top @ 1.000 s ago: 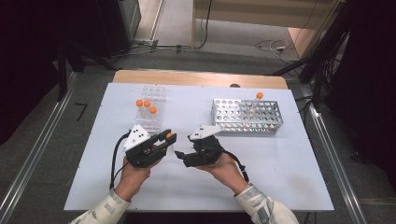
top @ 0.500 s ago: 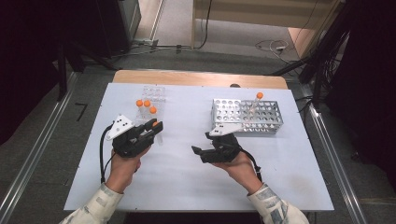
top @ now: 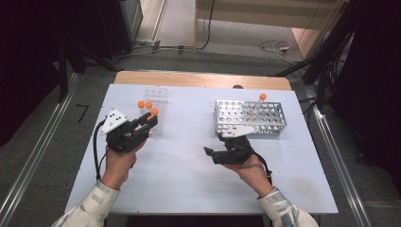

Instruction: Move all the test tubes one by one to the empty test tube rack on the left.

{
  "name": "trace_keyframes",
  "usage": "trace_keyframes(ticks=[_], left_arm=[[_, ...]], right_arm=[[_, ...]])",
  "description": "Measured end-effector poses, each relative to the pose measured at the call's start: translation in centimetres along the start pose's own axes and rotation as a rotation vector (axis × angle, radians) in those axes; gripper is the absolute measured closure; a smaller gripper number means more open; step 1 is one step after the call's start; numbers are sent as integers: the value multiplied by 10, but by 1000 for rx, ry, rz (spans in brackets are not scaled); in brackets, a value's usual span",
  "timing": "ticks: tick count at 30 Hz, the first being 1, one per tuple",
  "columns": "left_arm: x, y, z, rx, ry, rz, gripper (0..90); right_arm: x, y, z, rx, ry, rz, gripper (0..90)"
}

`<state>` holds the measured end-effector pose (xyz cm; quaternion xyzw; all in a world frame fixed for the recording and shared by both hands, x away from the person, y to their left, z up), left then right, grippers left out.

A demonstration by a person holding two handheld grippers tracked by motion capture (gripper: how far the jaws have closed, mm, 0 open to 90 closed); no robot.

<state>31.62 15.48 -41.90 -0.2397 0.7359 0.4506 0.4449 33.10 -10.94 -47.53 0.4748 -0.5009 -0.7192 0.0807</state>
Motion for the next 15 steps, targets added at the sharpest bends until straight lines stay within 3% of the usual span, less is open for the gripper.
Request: trace_keyframes(ticks=[15], left_arm=[[-17, -1, 13, -31, 27, -15, 698]], right_arm=[[3, 2, -4, 0, -14, -2, 272]])
Point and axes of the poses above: each handheld gripper's, and its own axes: y roughly backward along the jaws, x roughly out of its underside, z roughly to its left, the point moved 6 cm from there along -y, roughly forward along the jaws, and after that the axes turned 13 degrees about z, right-handed, at the moved point
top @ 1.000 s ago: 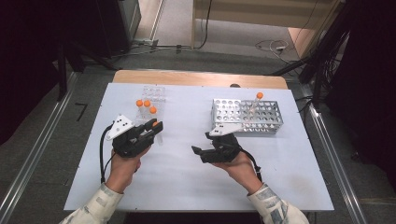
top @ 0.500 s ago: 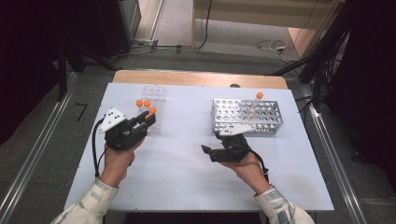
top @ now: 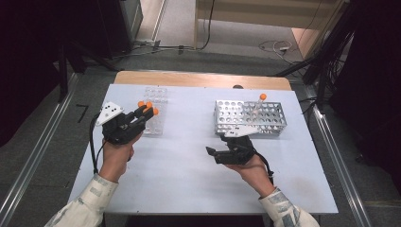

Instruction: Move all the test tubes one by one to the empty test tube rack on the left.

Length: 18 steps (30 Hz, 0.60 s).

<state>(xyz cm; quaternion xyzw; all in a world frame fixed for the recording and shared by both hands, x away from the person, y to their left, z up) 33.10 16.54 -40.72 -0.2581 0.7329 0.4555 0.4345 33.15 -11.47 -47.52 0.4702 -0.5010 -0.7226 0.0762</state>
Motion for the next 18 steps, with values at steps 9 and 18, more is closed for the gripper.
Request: trace_keyframes(ticks=[9, 18], left_arm=[[-14, -12, 15, -56, 5, -12, 699], [-22, -23, 29, -100, 24, -33, 698]], right_arm=[[0, 1, -1, 4, -5, -2, 272], [0, 2, -2, 1, -9, -7, 273]])
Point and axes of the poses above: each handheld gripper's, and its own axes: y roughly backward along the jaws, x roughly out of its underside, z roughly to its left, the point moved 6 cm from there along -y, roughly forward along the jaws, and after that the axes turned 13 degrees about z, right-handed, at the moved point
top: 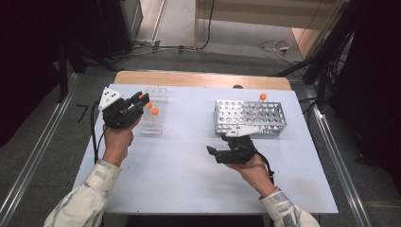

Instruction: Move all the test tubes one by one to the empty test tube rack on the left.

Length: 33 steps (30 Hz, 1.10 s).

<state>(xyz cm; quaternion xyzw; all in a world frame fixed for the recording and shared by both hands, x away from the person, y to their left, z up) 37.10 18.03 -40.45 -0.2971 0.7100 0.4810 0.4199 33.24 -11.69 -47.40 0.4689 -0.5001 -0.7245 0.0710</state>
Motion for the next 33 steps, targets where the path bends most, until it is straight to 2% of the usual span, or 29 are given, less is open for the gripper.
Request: trace_keyframes(ticks=[16, 19, 33], left_arm=[[5, -13, 3, -18, -5, 16, 697], [9, -16, 4, -28, -15, 23, 697], [29, -24, 8, -39, -4, 59, 695]], right_arm=[[0, 1, 0, 1, 2, -2, 273], [0, 1, 0, 2, 2, -2, 273], [1, 0, 1, 1, 2, 1, 273]])
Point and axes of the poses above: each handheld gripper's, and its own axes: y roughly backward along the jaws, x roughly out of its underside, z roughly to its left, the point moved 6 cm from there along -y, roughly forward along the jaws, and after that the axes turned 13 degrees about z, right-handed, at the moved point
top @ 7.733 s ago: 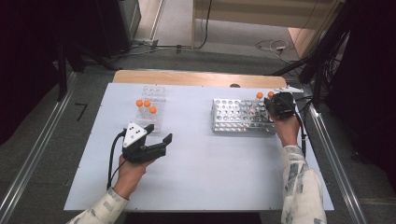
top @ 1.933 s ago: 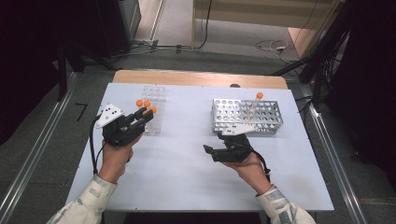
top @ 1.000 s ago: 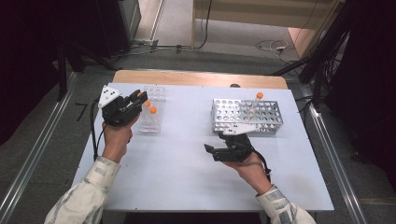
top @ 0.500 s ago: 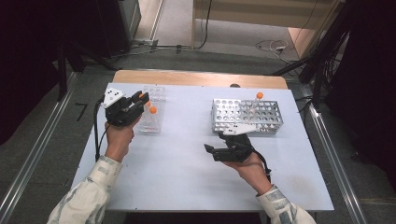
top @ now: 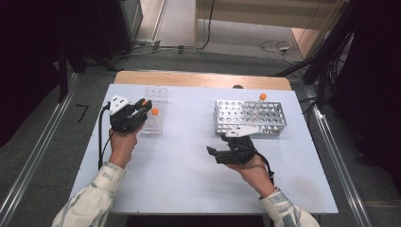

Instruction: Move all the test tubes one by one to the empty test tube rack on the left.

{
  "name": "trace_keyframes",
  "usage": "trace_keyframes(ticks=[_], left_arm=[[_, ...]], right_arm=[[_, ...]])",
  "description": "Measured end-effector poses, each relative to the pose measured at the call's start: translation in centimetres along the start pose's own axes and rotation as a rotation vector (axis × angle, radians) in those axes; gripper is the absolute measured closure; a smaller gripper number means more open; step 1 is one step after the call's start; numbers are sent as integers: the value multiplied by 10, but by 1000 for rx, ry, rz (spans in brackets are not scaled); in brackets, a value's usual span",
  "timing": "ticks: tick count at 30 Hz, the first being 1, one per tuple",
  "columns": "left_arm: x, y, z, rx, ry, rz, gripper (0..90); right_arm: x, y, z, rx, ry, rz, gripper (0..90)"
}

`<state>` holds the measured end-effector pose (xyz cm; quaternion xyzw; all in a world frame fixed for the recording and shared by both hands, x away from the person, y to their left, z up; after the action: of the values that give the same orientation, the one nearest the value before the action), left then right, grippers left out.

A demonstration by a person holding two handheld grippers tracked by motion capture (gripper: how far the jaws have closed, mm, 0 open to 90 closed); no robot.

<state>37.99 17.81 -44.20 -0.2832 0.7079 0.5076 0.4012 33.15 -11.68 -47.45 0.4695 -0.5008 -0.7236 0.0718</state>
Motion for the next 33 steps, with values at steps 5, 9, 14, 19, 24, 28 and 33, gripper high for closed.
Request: trace_keyframes(ticks=[5, 9, 14, 19, 24, 28, 33], left_arm=[[1, 0, -1, 2, 0, 3, 691], [1, 1, -1, -4, 2, 5, 621], [0, 5, -2, -1, 2, -4, 580], [-1, 13, -5, 10, 7, -11, 566], [3, 24, -11, 29, 6, -6, 531], [12, 34, -19, 65, 4, 6, 486], [34, 41, -29, 86, -15, 38, 393]], right_arm=[[0, -1, 0, -1, 1, 2, 274], [0, -1, 0, 0, 1, 2, 274], [0, 0, 0, -1, 0, -1, 274], [0, 0, -1, 0, -1, 0, 274], [1, 1, -3, 6, -10, -2, 274], [0, 3, -7, 14, -19, -10, 275], [0, 8, -16, 34, -35, -21, 277]])
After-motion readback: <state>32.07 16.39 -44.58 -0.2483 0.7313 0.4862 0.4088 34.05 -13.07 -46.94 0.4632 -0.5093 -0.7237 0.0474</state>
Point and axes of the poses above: each handheld gripper's, and its own axes: y roughly backward along the jaws, x roughly out of its underside, z roughly to its left, the point moved 6 cm from there along -y, roughly forward along the jaws, and after that the axes turned 13 degrees about z, right-handed, at the moved point
